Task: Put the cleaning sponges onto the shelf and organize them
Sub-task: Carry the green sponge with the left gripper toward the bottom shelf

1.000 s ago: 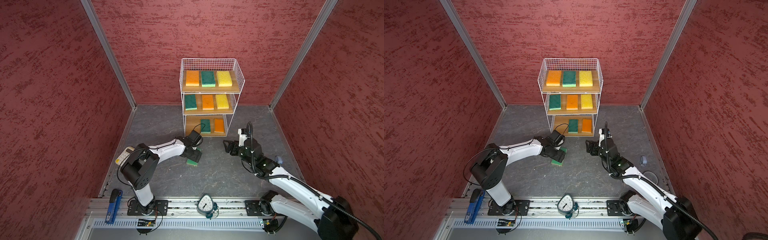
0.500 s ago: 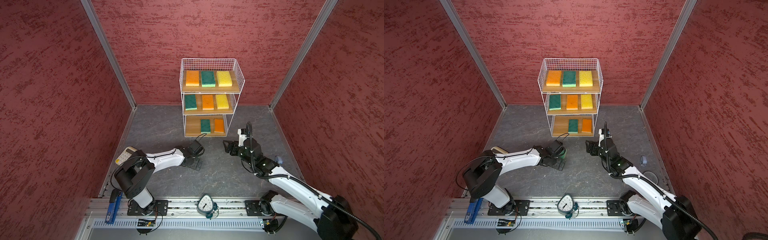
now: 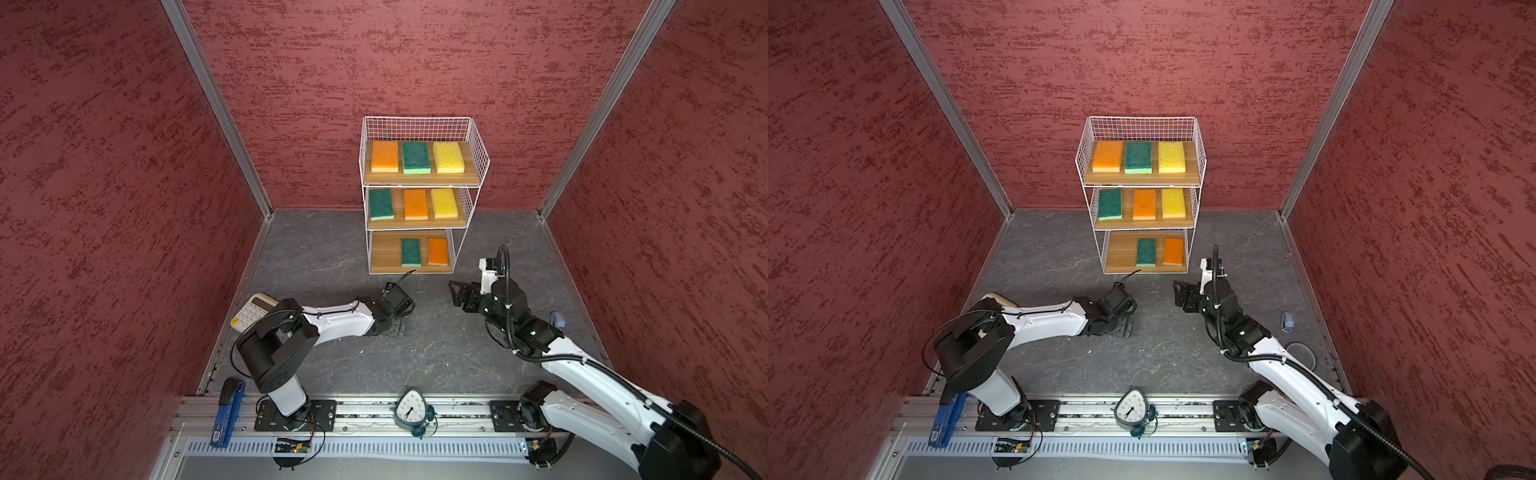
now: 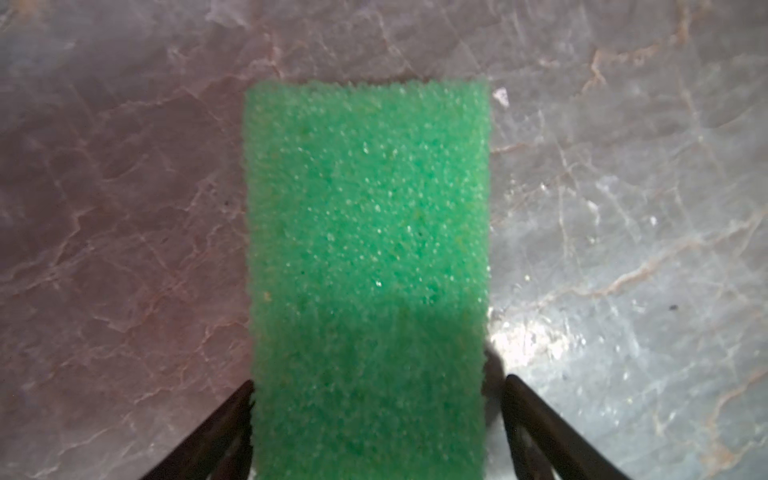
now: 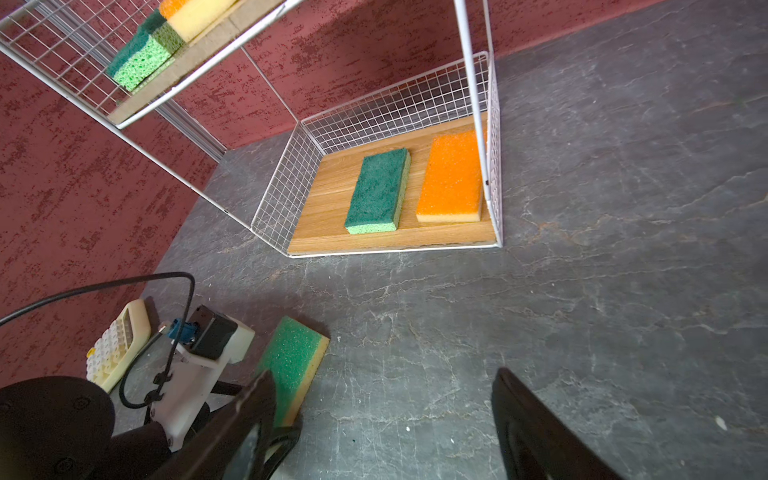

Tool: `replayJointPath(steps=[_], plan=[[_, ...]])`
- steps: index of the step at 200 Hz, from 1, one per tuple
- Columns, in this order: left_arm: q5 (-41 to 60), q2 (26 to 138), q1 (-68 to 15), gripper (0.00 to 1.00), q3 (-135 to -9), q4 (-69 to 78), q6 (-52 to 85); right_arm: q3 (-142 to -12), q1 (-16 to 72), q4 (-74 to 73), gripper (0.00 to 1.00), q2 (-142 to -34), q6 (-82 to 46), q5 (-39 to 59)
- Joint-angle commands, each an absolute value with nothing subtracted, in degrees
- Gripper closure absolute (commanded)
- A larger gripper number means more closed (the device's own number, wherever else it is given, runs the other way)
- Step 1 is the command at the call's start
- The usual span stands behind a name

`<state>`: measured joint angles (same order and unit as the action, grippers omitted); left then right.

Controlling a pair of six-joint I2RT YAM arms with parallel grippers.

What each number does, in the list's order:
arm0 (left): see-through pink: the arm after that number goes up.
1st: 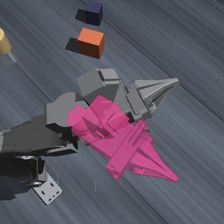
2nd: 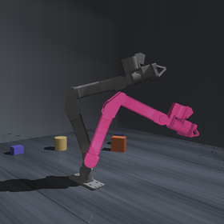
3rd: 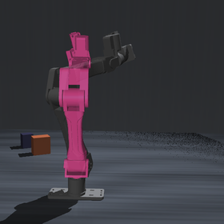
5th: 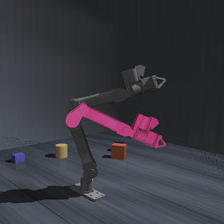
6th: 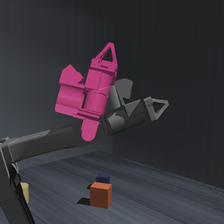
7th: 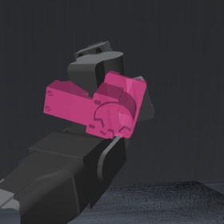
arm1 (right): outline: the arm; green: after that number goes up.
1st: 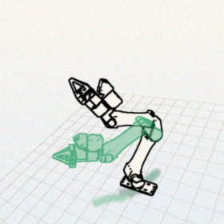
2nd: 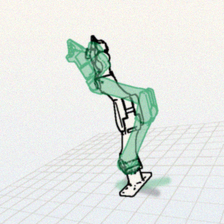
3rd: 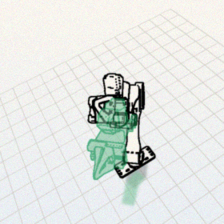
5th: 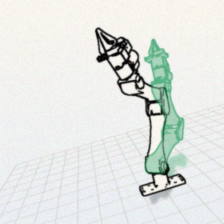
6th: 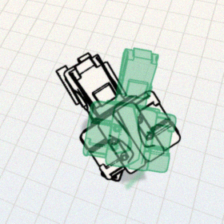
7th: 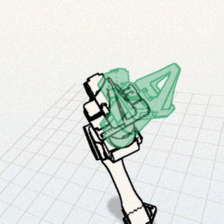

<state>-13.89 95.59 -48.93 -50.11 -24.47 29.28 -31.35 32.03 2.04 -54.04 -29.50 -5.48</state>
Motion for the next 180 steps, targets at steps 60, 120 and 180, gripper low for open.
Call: replayJointPath(steps=[60, 120, 180], plan=[[-15.2, 92.0, -48.1, 0.38, -46.7, -22.6, 38.0, -29.3, 31.3, 0.8, 0.18, -51.1, -28.0, -7.3], [-17.8, 88.8, -43.5, 0.38, -49.1, -14.5, 37.0, -28.5, 31.4, -2.5, 0.19, -50.7, -26.5, -7.1], [-28.0, 96.3, -43.7, 0.39, -56.0, -4.2, 30.5, -27.9, 31.4, -4.1, 0.19, -51.1, -24.5, -7.5]])
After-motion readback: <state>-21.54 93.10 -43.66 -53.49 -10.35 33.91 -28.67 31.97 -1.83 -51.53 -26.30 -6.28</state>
